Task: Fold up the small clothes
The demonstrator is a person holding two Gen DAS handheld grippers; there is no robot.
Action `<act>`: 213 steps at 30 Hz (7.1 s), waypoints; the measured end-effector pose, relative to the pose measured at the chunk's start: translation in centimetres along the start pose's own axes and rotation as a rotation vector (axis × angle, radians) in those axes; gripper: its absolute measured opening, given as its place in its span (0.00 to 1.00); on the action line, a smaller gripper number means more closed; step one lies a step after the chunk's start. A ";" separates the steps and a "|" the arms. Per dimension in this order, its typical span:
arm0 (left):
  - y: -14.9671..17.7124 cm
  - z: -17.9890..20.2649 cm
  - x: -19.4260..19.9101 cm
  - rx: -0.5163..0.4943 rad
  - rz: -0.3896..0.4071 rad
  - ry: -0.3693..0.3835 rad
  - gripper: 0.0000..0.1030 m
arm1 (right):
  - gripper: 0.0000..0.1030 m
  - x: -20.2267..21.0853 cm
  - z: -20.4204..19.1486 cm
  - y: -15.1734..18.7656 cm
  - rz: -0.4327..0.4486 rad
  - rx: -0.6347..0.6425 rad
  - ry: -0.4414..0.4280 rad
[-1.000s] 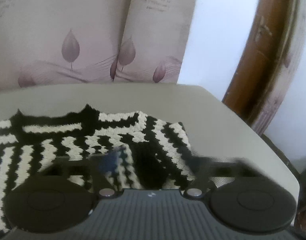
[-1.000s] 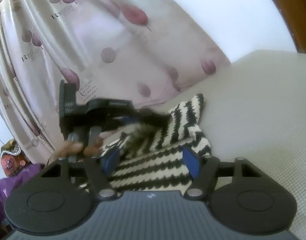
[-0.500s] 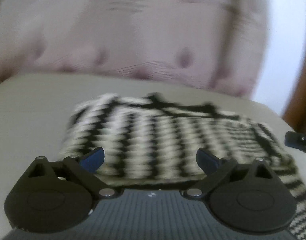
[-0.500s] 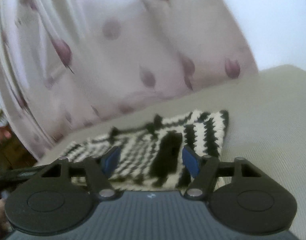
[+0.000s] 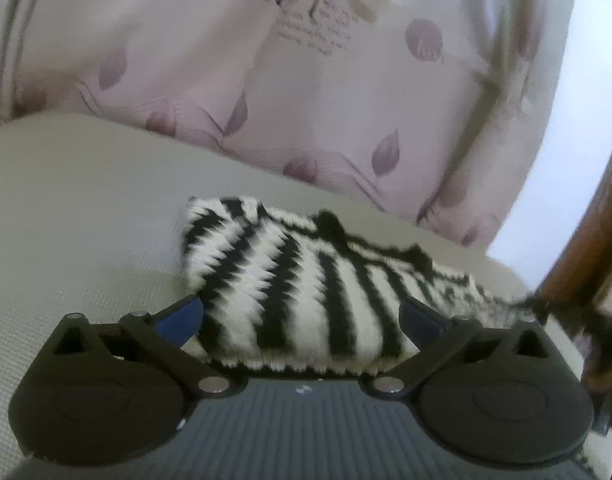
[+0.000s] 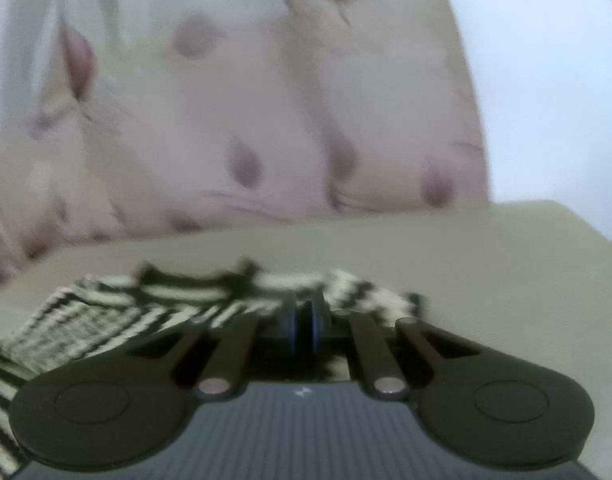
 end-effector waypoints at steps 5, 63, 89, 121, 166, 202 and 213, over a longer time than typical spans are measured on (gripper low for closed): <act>-2.0 -1.4 -1.0 0.053 -0.004 -0.045 0.99 | 0.07 -0.9 0.7 1.9 -0.057 -0.018 -0.025; 7.3 -6.6 12.1 -0.103 -0.259 -0.065 0.92 | 0.40 23.1 0.4 16.0 -0.137 -0.270 -0.126; 9.8 -4.8 14.8 -0.004 -0.321 0.189 0.91 | 0.45 22.3 -0.7 18.5 -0.119 -0.494 -0.278; 10.4 -5.3 13.9 0.214 -0.464 0.388 0.88 | 0.13 22.0 -0.6 17.8 -0.075 -0.548 -0.331; -3.3 -3.3 14.0 0.223 0.056 0.242 0.07 | 0.10 19.2 -1.9 6.9 0.095 -0.522 -0.502; 3.2 -0.1 0.4 -0.371 -0.382 0.277 0.08 | 0.10 14.7 -0.7 4.6 0.077 -0.508 -0.468; -4.9 -1.5 4.7 -0.124 -0.038 0.180 0.09 | 0.10 13.8 -0.4 3.6 0.102 -0.528 -0.461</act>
Point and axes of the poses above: each gripper's, at about its wrist camera, not at the fingertips, and x roughly against the way its jaws point, z to its right, y to its underside, the point moved 6 cm from there along -x, roughly the way its jaws point, and after that the axes turned 2 degrees about -y, right-handed, at the moved point
